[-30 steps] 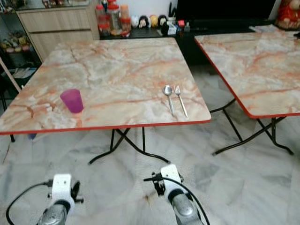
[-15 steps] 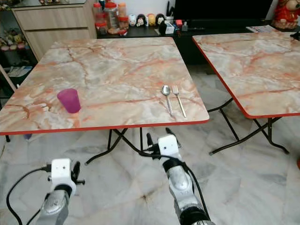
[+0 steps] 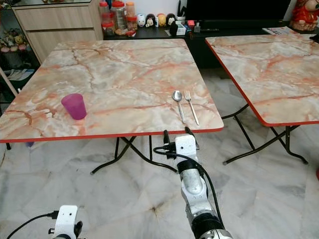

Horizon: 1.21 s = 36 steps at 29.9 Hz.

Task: Setting the table

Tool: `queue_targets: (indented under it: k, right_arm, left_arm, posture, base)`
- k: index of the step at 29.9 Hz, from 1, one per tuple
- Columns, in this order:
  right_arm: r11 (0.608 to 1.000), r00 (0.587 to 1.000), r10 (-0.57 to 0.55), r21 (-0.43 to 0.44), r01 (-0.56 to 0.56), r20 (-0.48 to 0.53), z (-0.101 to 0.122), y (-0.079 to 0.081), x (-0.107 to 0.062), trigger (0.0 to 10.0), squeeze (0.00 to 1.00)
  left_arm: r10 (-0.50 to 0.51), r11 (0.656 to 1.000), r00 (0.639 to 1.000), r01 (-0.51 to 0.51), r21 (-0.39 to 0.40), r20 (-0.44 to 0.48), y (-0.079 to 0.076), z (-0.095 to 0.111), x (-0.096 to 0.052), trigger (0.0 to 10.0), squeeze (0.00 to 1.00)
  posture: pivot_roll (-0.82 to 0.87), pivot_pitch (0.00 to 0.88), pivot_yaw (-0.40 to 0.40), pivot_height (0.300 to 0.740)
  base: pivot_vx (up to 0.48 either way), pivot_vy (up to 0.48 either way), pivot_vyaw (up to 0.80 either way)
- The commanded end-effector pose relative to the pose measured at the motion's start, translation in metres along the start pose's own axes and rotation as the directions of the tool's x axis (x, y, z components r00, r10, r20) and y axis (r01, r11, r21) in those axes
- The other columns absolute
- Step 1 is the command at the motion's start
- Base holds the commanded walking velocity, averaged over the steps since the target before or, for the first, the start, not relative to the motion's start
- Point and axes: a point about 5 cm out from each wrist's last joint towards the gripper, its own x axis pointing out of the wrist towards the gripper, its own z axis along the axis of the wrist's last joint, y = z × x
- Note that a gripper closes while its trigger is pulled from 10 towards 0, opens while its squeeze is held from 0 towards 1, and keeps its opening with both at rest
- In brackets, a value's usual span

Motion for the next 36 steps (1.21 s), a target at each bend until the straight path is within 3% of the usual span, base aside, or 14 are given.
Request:
queue_targets:
  k: [1,5,12,16,23,35,36]
  right_arm:
    - [1.0,1.0,-0.019,0.012,0.019,-0.004,0.002,-0.001,0.002,10.0,0.0]
    - [0.999,1.0,-0.02,0.024,0.02,-0.002,0.004,0.001,0.004,10.0,0.0]
    - [1.0,1.0,-0.003,0.025,0.002,0.028,0.009,0.005,0.007,10.0,0.0]
    - [0.997,1.0,-0.014,0.082,0.012,0.015,0.011,0.007,0.011,10.0,0.0]
    - [0.997,1.0,0.003,0.072,-0.005,0.022,0.013,0.009,0.012,10.0,0.0]
    - [0.991,1.0,0.004,0.131,-0.006,0.017,0.014,0.012,0.015,10.0,0.0]
    - [0.985,1.0,-0.01,0.17,0.007,0.017,0.015,0.011,0.016,10.0,0.0]
  left_arm:
    - [-0.006,1.0,1.0,0.006,0.004,-0.017,-0.002,-0.001,0.001,10.0,0.0]
    - [-0.014,1.0,1.0,0.014,0.013,-0.026,-0.007,0.001,0.002,10.0,0.0]
    - [-0.008,1.0,0.999,0.008,0.011,-0.042,-0.007,-0.002,0.001,10.0,0.0]
    - [-0.006,1.0,0.998,0.007,0.006,-0.056,-0.007,-0.007,0.0,10.0,0.0]
    - [-0.008,1.0,0.998,0.008,0.006,-0.066,-0.007,-0.009,-0.001,10.0,0.0]
    - [-0.014,1.0,0.997,0.016,0.022,-0.077,-0.008,-0.011,-0.001,10.0,0.0]
    - [-0.012,1.0,0.997,0.014,0.022,-0.078,-0.008,-0.011,-0.001,10.0,0.0]
  posture:
    - [0.03,0.0,0.007,0.74]
    - [0.03,0.0,0.005,0.74]
    - [0.03,0.0,0.001,0.74]
    - [0.03,0.0,-0.002,0.74]
    - [0.03,0.0,-0.009,0.74]
    - [0.03,0.0,-0.01,0.74]
    - [0.03,0.0,-0.01,0.74]
  base:
    - [0.0,0.0,0.0]
    - [0.0,0.0,-0.8]
    - [0.0,0.0,0.0]
    - [0.0,0.0,0.0]
    - [0.0,0.0,-0.29]
    - [0.0,0.0,0.0]
    - [0.24,0.0,-0.8]
